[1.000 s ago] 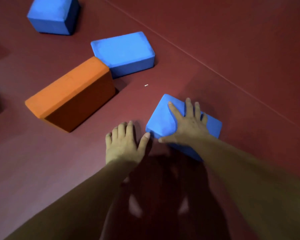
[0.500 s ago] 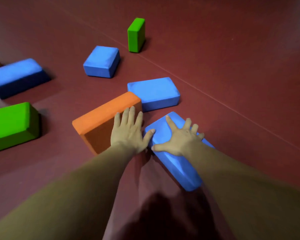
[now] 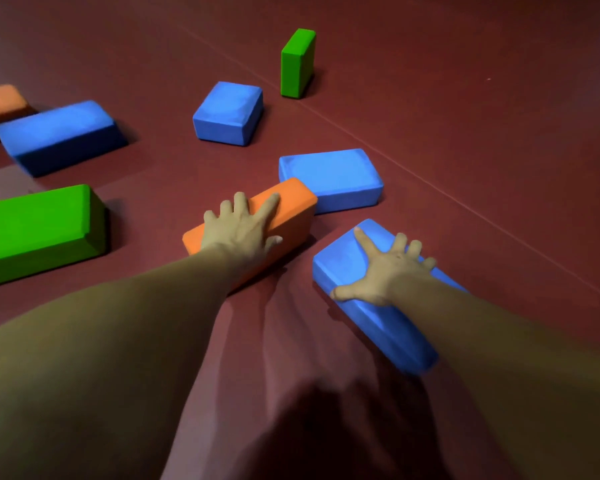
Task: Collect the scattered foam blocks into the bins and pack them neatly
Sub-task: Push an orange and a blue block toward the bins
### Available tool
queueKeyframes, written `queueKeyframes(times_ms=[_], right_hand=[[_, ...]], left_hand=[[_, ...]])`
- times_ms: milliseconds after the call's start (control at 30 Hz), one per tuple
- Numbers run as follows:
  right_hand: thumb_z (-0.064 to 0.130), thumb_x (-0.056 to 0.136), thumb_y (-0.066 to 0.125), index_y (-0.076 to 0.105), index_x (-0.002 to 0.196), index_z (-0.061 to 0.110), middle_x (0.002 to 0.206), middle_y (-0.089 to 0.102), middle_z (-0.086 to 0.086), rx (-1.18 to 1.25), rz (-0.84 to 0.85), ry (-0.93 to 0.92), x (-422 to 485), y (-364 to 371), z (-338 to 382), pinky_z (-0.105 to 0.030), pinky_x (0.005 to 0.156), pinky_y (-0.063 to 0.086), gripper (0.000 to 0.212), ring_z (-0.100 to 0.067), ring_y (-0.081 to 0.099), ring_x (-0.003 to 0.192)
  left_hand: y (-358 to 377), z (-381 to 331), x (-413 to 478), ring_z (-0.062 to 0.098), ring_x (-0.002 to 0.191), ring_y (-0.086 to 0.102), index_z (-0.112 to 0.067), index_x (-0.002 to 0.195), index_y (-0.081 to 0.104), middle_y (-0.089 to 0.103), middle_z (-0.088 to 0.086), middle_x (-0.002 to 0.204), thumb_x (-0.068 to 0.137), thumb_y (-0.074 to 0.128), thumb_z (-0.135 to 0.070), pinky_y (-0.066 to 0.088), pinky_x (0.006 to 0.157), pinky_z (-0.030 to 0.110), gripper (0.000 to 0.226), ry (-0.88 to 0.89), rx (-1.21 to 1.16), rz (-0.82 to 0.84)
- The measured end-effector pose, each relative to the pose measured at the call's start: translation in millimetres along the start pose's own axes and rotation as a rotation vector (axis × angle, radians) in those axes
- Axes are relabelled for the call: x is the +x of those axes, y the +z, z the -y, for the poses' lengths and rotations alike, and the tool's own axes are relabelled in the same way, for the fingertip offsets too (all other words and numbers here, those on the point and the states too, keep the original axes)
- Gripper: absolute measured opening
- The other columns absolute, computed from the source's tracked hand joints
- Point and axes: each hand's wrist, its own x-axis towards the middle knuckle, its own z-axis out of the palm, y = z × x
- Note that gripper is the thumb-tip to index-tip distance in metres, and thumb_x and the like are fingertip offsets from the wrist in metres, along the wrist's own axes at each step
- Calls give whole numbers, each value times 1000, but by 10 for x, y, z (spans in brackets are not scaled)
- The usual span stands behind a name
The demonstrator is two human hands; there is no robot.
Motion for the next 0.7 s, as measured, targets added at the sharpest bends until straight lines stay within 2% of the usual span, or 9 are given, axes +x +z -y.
queueKeyframes(times_ms=[100,200,267,367,433,567,633,700], right_hand=[[99,44,57,-9,152,60,148,22,-15,6,-1,18,2,-6,-63,-56,105,31,132,-38,26,133],[100,45,57,-9,152,59,146,23,-15,12,12,19,-7,2,-89,-56,105,31,132,-38,27,132],[99,45,57,-8,152,59,145,24,-15,8,20,22,-8,8,-95,-56,105,32,132,-38,27,132],[100,45,57,-8,152,59,144,24,-14,7,24,15,5,7,-94,-56,104,32,132,-38,28,131],[100,45,57,-9,151,59,144,25,-14,5,24,12,11,14,-94,-55,104,32,132,-37,28,131],[100,45,57,-9,152,58,145,24,-15,9,44,18,-5,64,-87,-56,104,32,132,-38,27,133],[99,45,58,-9,153,58,146,24,-15,13,54,20,-1,87,-61,-56,105,32,133,-38,27,133],[99,46,58,-9,153,58,146,24,-15,28,62,19,16,87,-32,-57,105,32,133,-39,26,133]], left_hand=[[-8,74,-36,40,118,48,-45,155,12,39,16,133,92,44,-71,41,95,53,75,-10,-100,8],[-60,183,-58,43,123,48,-48,155,16,41,18,136,90,47,-73,40,102,53,76,-80,-248,29],[-121,283,-31,44,130,48,-47,155,22,44,20,144,88,50,-74,39,109,50,77,-141,-427,72],[-128,448,21,35,137,47,-40,153,38,50,8,151,85,56,-76,36,115,41,79,-268,-697,207],[-48,450,-23,35,137,46,-36,156,35,49,9,153,87,51,-76,36,115,41,81,-270,-635,280],[132,326,-175,43,138,43,-23,162,5,38,22,156,98,35,-67,36,113,50,83,-281,-456,246],[186,287,-225,42,140,39,-29,161,-3,28,19,160,98,34,-66,37,110,56,82,-238,-395,164],[264,233,-287,37,147,27,-44,158,-2,17,13,163,94,33,-73,36,110,60,79,-145,-273,164]])
